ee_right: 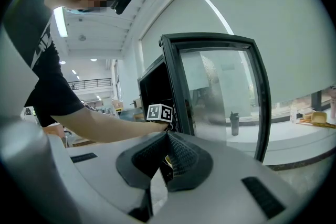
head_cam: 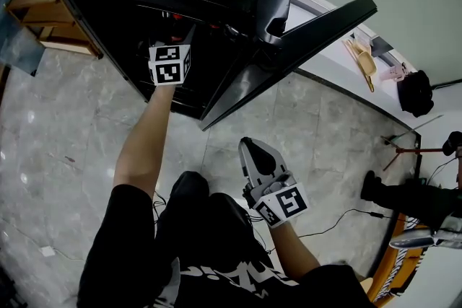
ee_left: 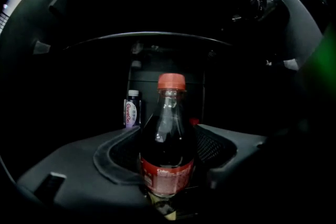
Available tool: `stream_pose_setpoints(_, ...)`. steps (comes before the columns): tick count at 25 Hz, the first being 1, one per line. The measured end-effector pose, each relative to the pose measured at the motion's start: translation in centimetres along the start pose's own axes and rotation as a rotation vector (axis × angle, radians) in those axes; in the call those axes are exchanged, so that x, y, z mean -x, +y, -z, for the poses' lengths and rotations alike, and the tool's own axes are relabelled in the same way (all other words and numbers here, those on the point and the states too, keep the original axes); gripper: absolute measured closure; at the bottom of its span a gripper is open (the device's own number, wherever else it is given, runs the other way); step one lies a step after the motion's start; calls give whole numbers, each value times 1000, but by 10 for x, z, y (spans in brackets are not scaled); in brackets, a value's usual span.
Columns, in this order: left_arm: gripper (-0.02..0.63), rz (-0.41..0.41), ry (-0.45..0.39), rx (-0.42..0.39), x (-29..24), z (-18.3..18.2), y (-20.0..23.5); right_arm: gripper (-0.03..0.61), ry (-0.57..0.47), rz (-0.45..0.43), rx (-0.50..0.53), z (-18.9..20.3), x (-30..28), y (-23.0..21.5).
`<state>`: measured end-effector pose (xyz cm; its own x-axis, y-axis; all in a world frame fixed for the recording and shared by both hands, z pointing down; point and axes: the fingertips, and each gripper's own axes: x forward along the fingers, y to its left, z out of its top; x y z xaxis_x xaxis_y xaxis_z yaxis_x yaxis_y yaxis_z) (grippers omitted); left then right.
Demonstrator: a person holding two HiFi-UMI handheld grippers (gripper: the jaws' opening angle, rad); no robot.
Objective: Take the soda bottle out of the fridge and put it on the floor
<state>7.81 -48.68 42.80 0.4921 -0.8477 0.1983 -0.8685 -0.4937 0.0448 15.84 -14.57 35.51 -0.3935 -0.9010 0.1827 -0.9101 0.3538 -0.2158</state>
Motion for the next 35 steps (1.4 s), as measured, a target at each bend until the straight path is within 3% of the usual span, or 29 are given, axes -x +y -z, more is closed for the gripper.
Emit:
stream_pose_setpoints(12,304,14,-18,-4,74,-8,-8,555,15,-30,-25,-1,6,9)
stream_pose_setpoints(16,304,28,-14,26,118,-12,-9,555,22,-78,-19,0,5,23)
stream_pose_setpoints(23,304,1,-22,2,189,-13,6,555,21,-204,2,20,-12,57)
stream_pose_setpoints(29,304,-38,-20,-11,226,27,26,555,18,-267,22,62,-30,70)
stream_pose_setpoints(35,304,-78,-6,-12,246,99,48,555,43,-324,43,131,-62,71)
